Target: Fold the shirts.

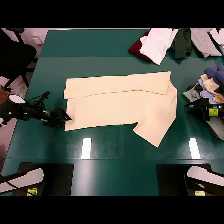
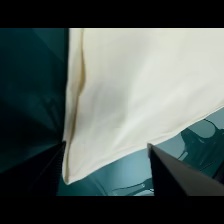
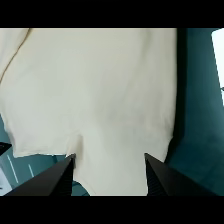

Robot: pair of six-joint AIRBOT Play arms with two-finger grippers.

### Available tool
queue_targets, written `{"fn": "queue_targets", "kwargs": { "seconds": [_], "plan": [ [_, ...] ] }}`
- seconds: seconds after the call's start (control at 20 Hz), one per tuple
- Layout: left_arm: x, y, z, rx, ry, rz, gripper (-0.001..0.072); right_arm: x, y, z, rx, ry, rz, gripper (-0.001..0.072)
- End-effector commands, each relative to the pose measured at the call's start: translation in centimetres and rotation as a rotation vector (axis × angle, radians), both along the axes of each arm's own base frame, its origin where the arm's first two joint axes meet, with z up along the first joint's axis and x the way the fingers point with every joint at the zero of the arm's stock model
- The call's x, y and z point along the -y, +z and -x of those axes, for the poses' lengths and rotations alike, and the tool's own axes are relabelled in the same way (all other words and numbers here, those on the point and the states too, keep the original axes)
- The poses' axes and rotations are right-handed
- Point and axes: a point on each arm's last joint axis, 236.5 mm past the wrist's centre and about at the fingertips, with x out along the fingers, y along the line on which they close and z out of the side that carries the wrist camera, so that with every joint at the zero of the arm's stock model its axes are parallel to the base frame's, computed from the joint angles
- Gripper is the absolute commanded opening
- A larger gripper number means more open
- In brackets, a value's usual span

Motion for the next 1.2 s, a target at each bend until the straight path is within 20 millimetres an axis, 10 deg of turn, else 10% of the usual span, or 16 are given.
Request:
{"fn": "queue_targets", "kwargs": {
  "seconds": [0.0, 0.35, 0.95, 1.05, 1.15],
  "plan": [
    [-1.1, 0.7, 0.0, 0.001, 0.041, 0.047, 0.0618, 0.2, -0.1, -0.1, 0.005, -0.007, 0.01, 0.0492],
    [-1.9, 0.5, -0.9, 0.044, 0.058, 0.023, 0.0547, 0.4, -0.2, -0.3, 0.007, -0.016, 0.015, 0.0492],
    [2.9, -1.5, 1.7, -0.01, -0.182, -0.113, 0.0544, 0.6, -0.3, -0.5, 0.011, -0.024, 0.024, 0.0492],
    [3.3, -1.4, 1.3, 0.002, -0.173, -0.111, 0.0131, 0.8, -0.6, -0.2, -0.002, -0.016, 0.039, 0.0491],
    [3.5, -1.3, 1.2, 0.006, -0.167, -0.102, 0.0023, 1.5, -1.9, 1.1, -0.068, 0.001, 0.09, 0.0492]
  ]
}}
